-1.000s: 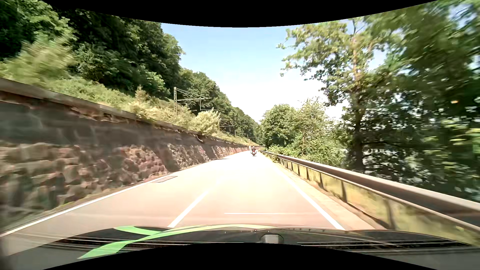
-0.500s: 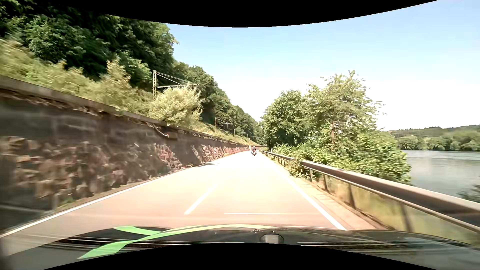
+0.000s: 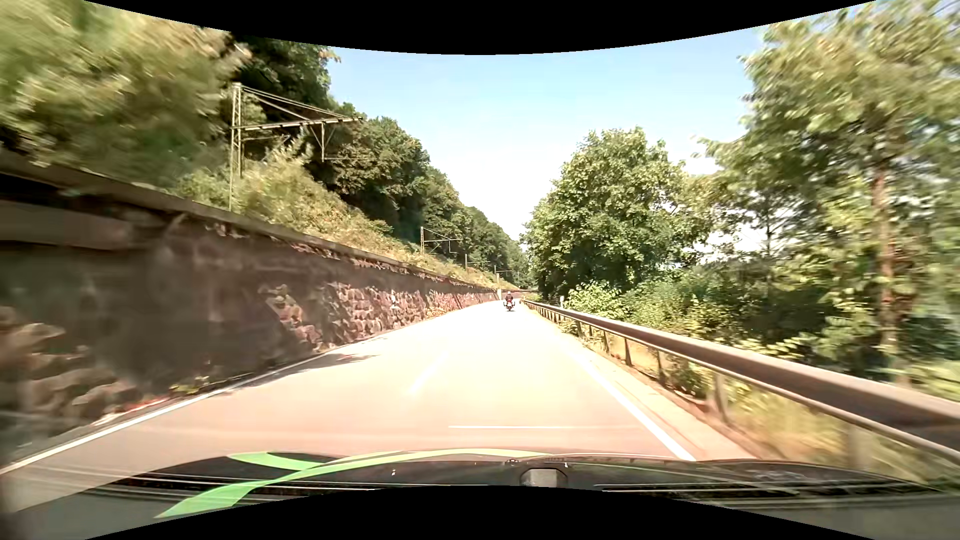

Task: Follow the waypoints while adhering to traffic rules and regulations

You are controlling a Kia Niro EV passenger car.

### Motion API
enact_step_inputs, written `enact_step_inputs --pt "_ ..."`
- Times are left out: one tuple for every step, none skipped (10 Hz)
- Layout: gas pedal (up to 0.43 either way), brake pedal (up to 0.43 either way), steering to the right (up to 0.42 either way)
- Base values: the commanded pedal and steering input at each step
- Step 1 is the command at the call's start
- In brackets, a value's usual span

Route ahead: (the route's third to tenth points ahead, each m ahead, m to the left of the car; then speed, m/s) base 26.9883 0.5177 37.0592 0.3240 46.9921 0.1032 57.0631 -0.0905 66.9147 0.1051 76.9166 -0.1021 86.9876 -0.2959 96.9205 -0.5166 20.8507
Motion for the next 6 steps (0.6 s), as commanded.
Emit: enact_step_inputs --pt "0.197 0.0 -0.003" --pt "0.209 0.0 -0.003" --pt "0.228 0.0 -0.003" --pt "0.228 0.0 -0.003" --pt "0.22 0.0 -0.003" --pt "0.209 0.0 -0.004"
